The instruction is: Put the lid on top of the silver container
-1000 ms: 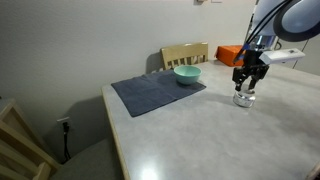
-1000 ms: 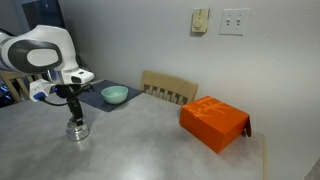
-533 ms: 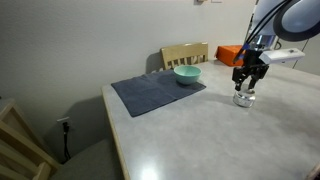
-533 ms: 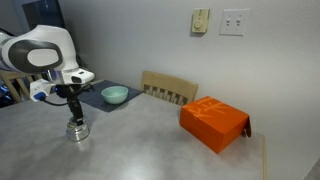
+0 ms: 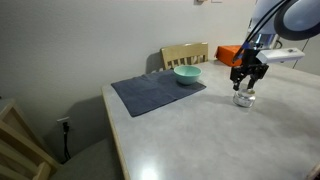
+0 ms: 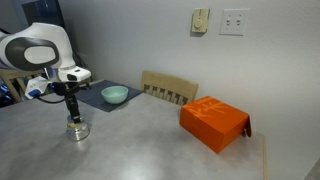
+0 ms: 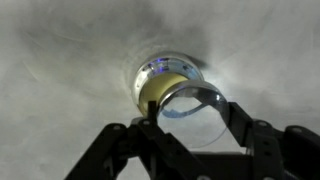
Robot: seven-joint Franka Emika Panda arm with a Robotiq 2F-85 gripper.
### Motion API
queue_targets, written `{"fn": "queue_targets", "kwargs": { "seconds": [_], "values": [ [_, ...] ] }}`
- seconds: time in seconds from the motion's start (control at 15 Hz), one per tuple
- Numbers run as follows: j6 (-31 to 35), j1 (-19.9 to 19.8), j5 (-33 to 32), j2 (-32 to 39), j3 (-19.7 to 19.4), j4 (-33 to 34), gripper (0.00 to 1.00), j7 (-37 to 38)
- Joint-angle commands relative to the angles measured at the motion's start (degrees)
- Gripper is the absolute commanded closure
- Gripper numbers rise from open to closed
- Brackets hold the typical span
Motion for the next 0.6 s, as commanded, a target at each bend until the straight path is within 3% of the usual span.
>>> {"fn": "queue_targets", "kwargs": {
  "seconds": [0.0,0.53],
  "values": [
    [1.7,1.1,-0.7,-2.8,-1.3,-3.1,0.56,3.2],
    [4.0,0.6,-1.8,-5.3,-2.2,-6.4,0.56,8.3]
  ]
}}
